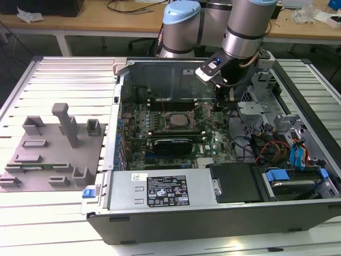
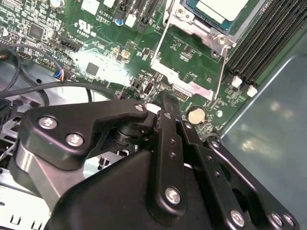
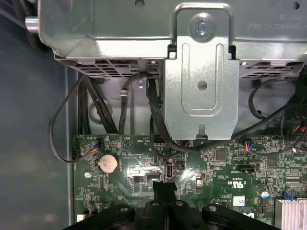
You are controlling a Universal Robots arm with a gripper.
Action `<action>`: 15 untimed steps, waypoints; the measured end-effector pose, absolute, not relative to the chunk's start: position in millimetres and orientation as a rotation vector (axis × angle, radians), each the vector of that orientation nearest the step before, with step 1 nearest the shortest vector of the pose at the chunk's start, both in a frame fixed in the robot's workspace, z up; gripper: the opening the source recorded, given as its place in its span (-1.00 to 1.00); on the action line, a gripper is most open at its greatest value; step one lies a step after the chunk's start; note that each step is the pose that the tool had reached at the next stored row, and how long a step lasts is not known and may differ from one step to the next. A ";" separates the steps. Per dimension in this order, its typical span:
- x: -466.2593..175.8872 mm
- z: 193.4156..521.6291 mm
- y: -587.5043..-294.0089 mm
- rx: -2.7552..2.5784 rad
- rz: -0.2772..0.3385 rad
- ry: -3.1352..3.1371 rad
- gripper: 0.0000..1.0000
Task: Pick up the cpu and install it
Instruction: 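Close the cpu cover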
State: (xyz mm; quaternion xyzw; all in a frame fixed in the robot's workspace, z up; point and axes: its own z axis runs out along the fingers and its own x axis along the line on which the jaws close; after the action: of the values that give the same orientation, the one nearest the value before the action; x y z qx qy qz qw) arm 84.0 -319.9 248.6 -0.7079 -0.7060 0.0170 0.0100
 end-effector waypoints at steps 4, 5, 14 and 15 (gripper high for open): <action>83.1 248.3 -319.8 -2.210 0.053 -2.204 -0.79; 82.1 248.3 -319.7 -2.210 0.053 -2.204 -0.79; 57.3 248.3 -316.1 -2.215 0.049 -2.202 -0.79; 55.2 248.3 -315.7 -2.216 0.048 -2.202 -0.79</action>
State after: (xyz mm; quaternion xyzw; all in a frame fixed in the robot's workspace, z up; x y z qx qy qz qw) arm 55.2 -315.7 248.3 -0.7092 -0.7048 0.0155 0.0086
